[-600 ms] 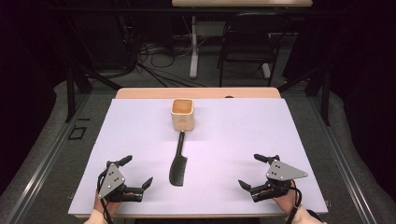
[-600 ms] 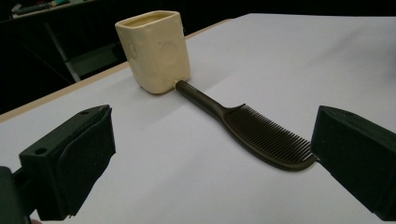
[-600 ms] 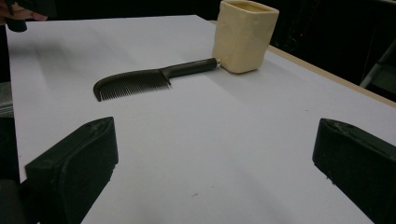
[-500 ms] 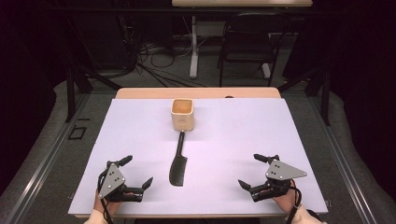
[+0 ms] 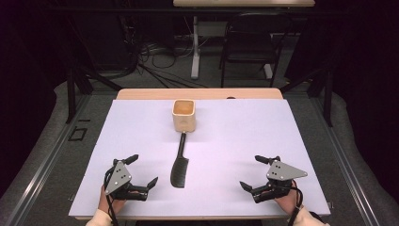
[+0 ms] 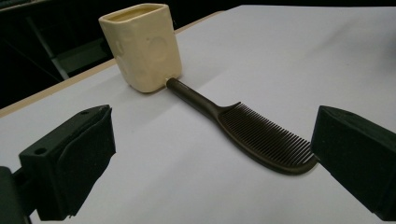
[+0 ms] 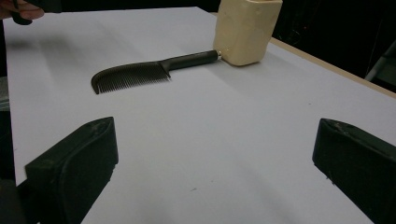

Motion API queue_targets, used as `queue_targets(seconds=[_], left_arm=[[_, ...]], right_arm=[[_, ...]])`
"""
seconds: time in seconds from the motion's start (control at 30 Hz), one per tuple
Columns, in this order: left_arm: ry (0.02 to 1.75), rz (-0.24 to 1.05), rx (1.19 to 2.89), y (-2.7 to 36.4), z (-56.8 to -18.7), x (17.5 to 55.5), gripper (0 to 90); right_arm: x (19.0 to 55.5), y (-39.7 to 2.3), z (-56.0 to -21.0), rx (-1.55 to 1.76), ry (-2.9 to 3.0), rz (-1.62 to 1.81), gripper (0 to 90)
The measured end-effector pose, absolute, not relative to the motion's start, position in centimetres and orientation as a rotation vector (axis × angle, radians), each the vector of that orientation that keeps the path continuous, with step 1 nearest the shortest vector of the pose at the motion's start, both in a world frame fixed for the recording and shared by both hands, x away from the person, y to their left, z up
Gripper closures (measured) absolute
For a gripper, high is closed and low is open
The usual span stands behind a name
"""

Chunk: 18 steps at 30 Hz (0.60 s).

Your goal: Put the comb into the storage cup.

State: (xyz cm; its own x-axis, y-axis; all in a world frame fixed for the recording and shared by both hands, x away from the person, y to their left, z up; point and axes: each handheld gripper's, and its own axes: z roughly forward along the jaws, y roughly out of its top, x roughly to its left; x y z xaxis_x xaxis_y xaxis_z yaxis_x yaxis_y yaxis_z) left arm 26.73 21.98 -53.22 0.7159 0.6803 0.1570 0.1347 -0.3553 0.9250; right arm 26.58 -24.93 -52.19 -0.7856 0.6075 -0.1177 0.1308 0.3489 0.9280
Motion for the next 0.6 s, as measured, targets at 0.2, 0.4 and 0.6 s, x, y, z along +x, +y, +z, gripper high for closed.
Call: queue_targets(seconds=[0.2, 0.4, 0.6], left_arm=[[0.695, 0.64, 1.909, 21.4, -53.2, 27.8, 0.1], [0.698, 0.636, 1.932, 20.4, -53.1, 28.9, 0.0], [0.701, 0.633, 1.966, 19.5, -53.1, 29.8, 0.0]], right_arm=[[26.7, -24.9, -52.3, 0.645, 2.179, 1.414, 0.0], [26.8, -24.9, -52.3, 0.651, 2.175, 1.413, 0.0], [26.8, -24.9, -52.4, 0.649, 2.178, 1.411, 0.0]])
